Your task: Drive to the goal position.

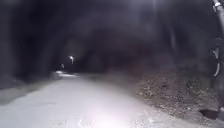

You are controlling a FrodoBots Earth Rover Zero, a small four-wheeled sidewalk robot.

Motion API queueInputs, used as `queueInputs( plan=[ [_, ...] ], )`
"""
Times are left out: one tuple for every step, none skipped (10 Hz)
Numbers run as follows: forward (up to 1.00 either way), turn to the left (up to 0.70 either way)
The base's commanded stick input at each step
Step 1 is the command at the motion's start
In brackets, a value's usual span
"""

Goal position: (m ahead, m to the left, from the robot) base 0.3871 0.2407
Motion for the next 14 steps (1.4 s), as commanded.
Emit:
queueInputs(
  plan=[
    [0.00, -0.70],
    [0.00, -0.70],
    [0.00, -0.70],
    [0.00, -0.70],
    [0.00, -0.70],
    [0.29, -0.55],
    [0.70, -0.35],
    [0.70, -0.35],
    [0.70, -0.35],
    [0.70, -0.35],
    [0.58, -0.29],
    [0.21, -0.10],
    [0.00, 0.00],
    [0.00, 0.00]
  ],
)
